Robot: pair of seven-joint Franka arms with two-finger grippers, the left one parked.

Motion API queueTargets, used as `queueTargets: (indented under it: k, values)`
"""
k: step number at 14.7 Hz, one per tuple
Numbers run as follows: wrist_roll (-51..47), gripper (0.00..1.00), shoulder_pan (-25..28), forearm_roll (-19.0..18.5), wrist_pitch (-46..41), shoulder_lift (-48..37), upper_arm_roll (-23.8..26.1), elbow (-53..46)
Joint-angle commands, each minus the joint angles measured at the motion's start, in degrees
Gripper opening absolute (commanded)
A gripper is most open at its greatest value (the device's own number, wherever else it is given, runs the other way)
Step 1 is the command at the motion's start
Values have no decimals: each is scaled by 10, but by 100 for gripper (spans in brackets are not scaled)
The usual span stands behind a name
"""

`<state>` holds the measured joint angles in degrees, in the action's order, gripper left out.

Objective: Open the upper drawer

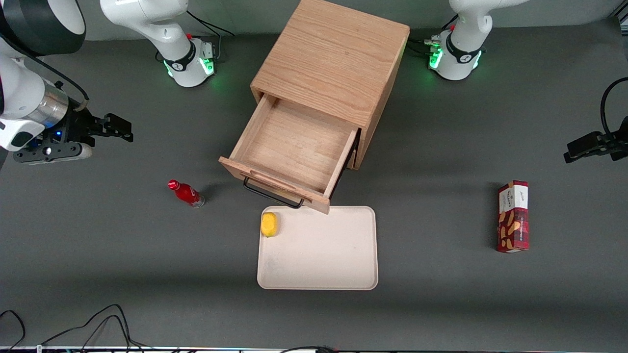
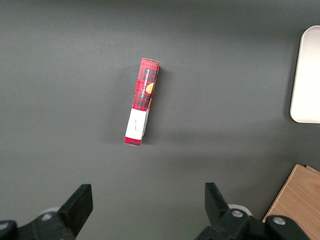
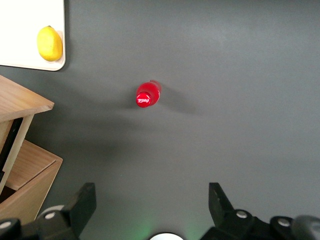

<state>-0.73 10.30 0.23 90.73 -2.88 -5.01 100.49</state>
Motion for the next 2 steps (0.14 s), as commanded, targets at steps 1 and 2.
queueTargets:
  k: [1, 2]
  values:
    - [-8, 100, 12, 9, -19, -6, -10, -6]
    - [-8, 100, 12, 9, -19, -6, -8, -6]
